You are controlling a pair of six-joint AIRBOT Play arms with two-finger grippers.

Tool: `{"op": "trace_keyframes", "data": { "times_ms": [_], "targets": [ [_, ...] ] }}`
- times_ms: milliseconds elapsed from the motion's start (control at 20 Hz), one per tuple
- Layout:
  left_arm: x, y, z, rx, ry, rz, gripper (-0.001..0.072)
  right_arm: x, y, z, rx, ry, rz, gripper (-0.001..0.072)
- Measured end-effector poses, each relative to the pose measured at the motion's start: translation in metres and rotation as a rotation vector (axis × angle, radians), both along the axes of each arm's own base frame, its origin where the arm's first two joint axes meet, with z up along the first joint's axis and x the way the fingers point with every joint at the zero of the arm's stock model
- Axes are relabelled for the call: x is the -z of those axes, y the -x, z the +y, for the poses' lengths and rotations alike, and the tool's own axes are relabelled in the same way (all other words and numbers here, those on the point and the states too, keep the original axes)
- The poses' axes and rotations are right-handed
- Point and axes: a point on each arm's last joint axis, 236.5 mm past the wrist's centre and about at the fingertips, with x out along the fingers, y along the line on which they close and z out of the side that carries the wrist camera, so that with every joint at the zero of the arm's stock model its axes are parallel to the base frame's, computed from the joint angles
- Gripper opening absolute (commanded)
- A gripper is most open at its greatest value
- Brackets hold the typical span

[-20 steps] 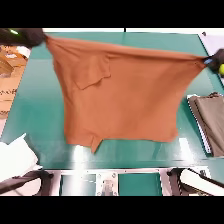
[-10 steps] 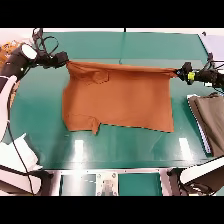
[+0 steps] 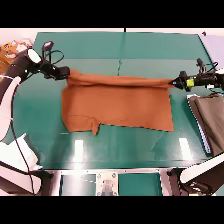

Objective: Fold the shirts.

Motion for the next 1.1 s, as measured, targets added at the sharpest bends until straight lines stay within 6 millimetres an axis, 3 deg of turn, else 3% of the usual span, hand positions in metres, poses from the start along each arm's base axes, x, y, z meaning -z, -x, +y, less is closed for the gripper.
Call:
{"op": "trace_keyframes", "data": {
  "times_ms": [200, 300, 350, 400, 450, 500, 550, 600, 650, 750, 950, 1100],
  "targets": [
    [0.025, 0.014, -0.006, 0.032, 0.015, 0.086, 0.0024, 0.022, 0.029, 0.001, -0.036, 0.017, 0.113, 0.0017],
    [0.03, 0.018, -0.011, 0.043, 0.037, 0.11, 0.0024, 0.025, 0.036, 0.001, -0.043, 0.018, 0.145, 0.0176],
    [0.031, 0.02, -0.013, 0.049, 0.043, 0.122, 0.0025, 0.024, 0.039, 0.001, -0.048, 0.015, 0.158, 0.0196],
    [0.031, 0.024, -0.013, 0.055, 0.05, 0.141, 0.0178, 0.022, 0.042, -0.001, -0.049, 0.01, 0.173, 0.0196],
    [0.03, 0.03, -0.013, 0.066, 0.054, 0.165, 0.0514, 0.02, 0.047, -0.003, -0.049, 0.002, 0.196, 0.0193],
    [0.028, 0.037, -0.012, 0.078, 0.058, 0.198, 0.0585, 0.018, 0.053, -0.006, -0.046, -0.007, 0.222, 0.0167],
    [0.026, 0.044, -0.01, 0.087, 0.064, 0.23, 0.0585, 0.015, 0.061, -0.009, -0.043, -0.02, 0.256, 0.0048],
    [0.022, 0.052, -0.007, 0.095, 0.069, 0.263, 0.0584, 0.013, 0.068, -0.011, -0.041, -0.037, 0.288, 0.0036],
    [0.017, 0.06, -0.004, 0.098, 0.077, 0.295, 0.0583, 0.01, 0.077, -0.013, -0.041, -0.055, 0.322, 0.0036],
    [0.007, 0.08, 0.003, 0.101, 0.088, 0.369, 0.043, 0.003, 0.095, -0.015, -0.038, -0.085, 0.37, 0.0035],
    [-0.007, 0.127, 0.011, 0.113, 0.102, 0.49, 0.0424, -0.015, 0.133, -0.025, 0.058, -0.098, 0.386, 0.0035],
    [-0.008, 0.175, 0.01, 0.105, 0.113, 0.548, 0.0425, -0.027, 0.172, -0.023, 0.172, -0.084, 0.364, 0.0036]
  ]
}}
